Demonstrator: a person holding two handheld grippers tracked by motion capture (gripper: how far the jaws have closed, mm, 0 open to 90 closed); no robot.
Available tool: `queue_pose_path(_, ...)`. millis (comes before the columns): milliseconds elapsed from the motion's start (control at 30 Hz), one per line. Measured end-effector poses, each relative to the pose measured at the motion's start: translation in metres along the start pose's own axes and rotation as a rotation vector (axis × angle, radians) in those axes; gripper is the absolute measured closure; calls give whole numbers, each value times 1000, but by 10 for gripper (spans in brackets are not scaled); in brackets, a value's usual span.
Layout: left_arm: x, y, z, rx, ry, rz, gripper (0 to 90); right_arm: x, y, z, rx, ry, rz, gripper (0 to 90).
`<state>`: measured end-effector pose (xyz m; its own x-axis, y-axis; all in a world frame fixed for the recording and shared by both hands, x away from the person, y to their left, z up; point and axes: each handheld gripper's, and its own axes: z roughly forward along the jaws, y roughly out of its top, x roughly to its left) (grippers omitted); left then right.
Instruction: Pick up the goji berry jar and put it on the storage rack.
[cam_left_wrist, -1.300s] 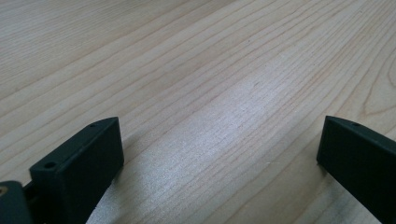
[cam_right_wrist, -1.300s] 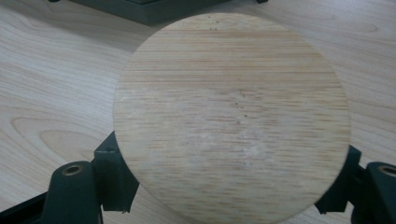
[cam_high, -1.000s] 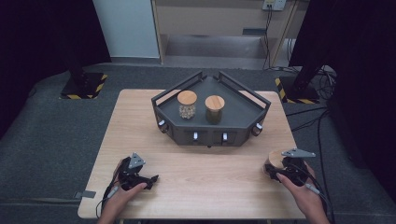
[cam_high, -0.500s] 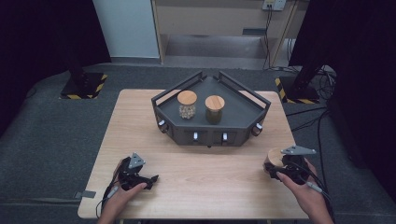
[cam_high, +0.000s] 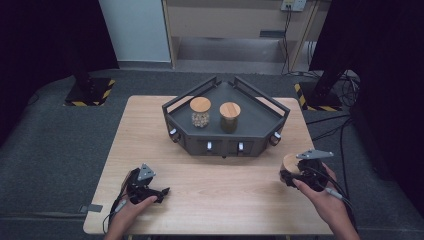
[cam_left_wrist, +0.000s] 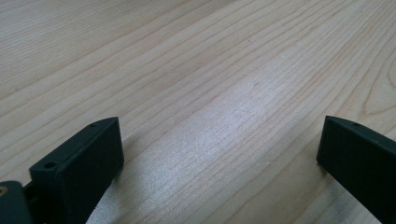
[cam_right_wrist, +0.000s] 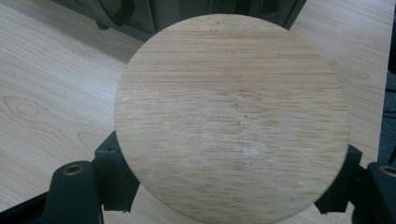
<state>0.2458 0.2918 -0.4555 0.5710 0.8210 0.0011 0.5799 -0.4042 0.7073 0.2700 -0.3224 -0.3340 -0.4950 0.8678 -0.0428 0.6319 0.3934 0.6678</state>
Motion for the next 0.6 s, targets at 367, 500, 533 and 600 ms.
queue_pose_path(367, 0, 0, 0, 0, 0, 0, 0, 1, 20, -6, -17, 8, -17, 260)
queue_pose_path(500, 0, 0, 0, 0, 0, 0, 0, 0, 27, -7, -22, 10, -21, 259)
queue_pose_path(533, 0, 0, 0, 0, 0, 0, 0, 0, 29, -7, -22, 11, -21, 260)
queue_pose_path(600, 0, 0, 0, 0, 0, 0, 0, 1, 34, -8, -25, 11, -25, 259)
